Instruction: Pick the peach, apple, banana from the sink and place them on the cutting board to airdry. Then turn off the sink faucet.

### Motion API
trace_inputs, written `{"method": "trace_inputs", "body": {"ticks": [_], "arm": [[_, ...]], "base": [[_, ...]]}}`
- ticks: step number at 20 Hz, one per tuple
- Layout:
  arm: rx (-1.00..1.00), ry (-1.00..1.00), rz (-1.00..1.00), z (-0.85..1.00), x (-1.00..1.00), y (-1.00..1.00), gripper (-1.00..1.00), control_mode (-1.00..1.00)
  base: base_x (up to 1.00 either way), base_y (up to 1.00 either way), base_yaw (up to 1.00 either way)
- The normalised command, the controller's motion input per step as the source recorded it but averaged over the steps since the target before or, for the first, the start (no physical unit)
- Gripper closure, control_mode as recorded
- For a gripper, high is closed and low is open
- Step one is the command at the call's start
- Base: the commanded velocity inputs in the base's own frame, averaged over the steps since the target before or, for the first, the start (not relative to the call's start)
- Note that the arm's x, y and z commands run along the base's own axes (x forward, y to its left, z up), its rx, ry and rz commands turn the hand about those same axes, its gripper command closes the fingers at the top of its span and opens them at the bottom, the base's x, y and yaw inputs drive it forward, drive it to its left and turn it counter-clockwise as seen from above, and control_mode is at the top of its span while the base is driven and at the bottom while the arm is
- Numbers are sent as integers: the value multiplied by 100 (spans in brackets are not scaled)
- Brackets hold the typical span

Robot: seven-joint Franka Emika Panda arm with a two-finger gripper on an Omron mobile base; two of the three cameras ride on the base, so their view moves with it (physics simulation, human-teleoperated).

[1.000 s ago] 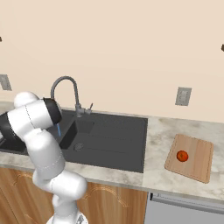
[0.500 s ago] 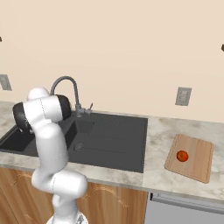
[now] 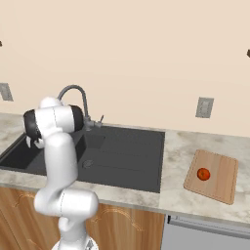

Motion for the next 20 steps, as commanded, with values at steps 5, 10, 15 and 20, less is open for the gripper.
{"method": "trace_inputs", "body": {"ticks": [5, 10, 15, 20], "arm": [[0, 1, 0, -20, 17, 0, -100, -100], [0, 2, -1, -24, 14, 0, -100, -100], [0, 2, 0, -29, 16, 0, -100, -100], [0, 2, 0, -26, 22, 0, -100, -100]], "base": [[0, 0, 0], [0, 0, 0], [0, 0, 0], [0, 0, 0]]}}
